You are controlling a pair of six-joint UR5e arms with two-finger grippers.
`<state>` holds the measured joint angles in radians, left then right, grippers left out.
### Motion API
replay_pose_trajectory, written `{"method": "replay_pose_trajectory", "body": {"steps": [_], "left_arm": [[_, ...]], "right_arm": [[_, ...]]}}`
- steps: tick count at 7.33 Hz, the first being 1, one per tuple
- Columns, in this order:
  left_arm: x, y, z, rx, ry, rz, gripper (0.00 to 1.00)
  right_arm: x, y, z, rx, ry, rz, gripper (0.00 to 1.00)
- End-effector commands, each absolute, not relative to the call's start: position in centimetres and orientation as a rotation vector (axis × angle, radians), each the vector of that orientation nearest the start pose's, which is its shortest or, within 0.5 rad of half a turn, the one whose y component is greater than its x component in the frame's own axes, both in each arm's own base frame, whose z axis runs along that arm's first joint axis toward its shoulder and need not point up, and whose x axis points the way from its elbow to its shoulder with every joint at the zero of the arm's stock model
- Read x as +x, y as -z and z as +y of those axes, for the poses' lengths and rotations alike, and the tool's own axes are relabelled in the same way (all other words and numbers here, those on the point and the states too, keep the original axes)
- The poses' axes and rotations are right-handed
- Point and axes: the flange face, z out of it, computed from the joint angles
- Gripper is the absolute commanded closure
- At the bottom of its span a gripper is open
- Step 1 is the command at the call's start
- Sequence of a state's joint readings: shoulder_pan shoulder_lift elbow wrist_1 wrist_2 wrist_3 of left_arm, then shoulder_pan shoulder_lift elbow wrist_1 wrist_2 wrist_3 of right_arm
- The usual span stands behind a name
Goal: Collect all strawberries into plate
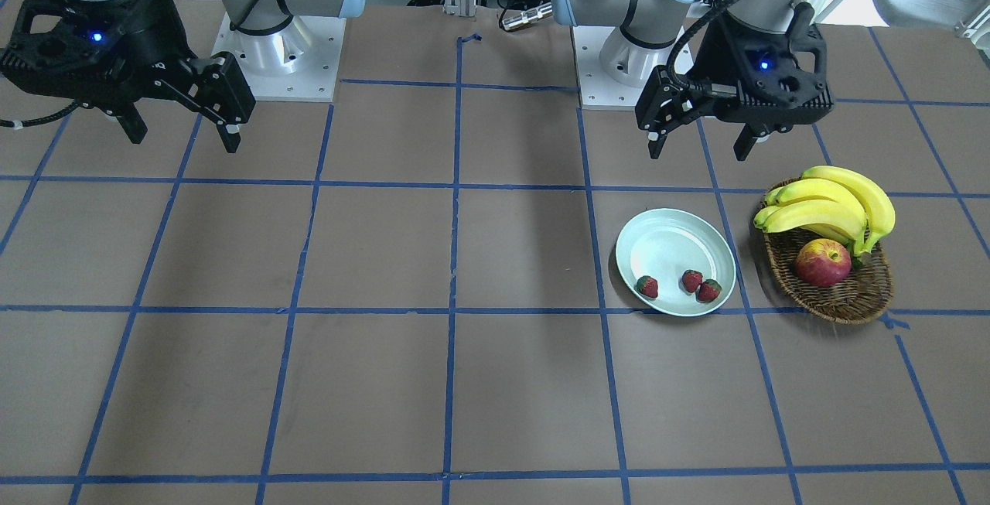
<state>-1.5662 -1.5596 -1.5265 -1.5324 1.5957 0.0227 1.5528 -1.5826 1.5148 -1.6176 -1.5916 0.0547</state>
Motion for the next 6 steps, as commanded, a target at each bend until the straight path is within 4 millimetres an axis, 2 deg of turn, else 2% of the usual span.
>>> {"method": "replay_pose_trajectory", "body": {"steps": [1,4,5,6], "left_arm": [[-13.7,-52.6,-49.4,0.023,0.167,3.148,0.00],[-12.9,-53.9,-48.0,-0.003,0.166,3.128,0.00],[-12.6,-53.9,-47.8,-0.015,0.142,3.127,0.00],[-12.5,-53.7,-47.8,-0.026,0.128,3.139,0.00]], "right_arm": [[12.4,-52.6,-49.7,0.111,0.161,3.135,0.00],[13.3,-52.0,-49.4,0.045,0.120,3.130,0.00],[15.1,-51.7,-49.2,-0.047,0.108,3.132,0.00],[16.0,-51.5,-49.0,-0.079,0.108,3.134,0.00]]}}
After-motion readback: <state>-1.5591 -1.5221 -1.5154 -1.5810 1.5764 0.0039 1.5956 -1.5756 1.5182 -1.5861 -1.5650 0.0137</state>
